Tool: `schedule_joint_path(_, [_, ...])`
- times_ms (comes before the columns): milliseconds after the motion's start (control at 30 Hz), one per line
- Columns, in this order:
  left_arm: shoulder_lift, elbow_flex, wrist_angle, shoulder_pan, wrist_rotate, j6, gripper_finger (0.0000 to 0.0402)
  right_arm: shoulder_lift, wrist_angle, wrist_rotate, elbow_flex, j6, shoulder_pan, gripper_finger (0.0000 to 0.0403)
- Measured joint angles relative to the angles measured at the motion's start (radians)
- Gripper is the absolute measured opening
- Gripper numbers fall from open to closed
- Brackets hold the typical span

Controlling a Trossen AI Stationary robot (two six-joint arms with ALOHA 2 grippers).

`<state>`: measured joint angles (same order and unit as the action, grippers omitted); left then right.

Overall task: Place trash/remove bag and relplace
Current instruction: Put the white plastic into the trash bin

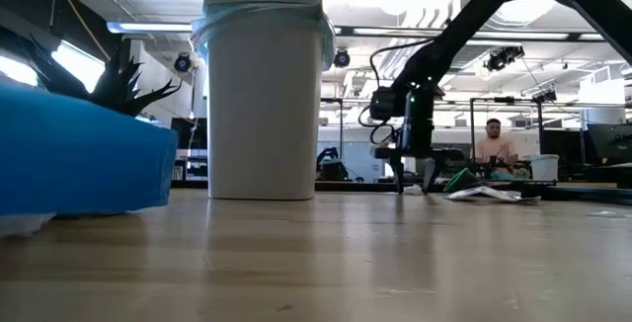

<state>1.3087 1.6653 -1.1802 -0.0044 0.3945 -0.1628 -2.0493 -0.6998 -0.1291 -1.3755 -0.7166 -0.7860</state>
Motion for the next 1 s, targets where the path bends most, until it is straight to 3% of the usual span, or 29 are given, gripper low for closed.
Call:
schedule_joint_path(133, [-0.001,0.0,-0.025,0.001,-0.018,0.01,0.0,-0.021,-0.046,0.0,-0.019,0.01,0.0,0.0195])
schedule_joint_path(300, [-0.005,0.0,-0.035,0.009,-0.022,0.034,0.0,-0.01,-0.086,-0.001,-0.014,0.05,0.01,0.0049])
schedule_joint_path(367, [-0.004,0.0,-0.035,0.014,-0.023,0.035,0.0,-0.002,-0.113,-0.014,-0.01,0.068,0.023,0.0014])
schedule_joint_path(633, [-0.017,0.0,-0.035,0.024,-0.031,0.038,0.0,0.077,-0.24,0.006,-0.006,0.063,0.143,0.0001])
schedule_joint_path(1000, [-0.085,0.0,-0.028,0.024,-0.116,0.037,0.0,0.412,-0.254,-0.024,-0.007,-0.15,0.455,0.0])
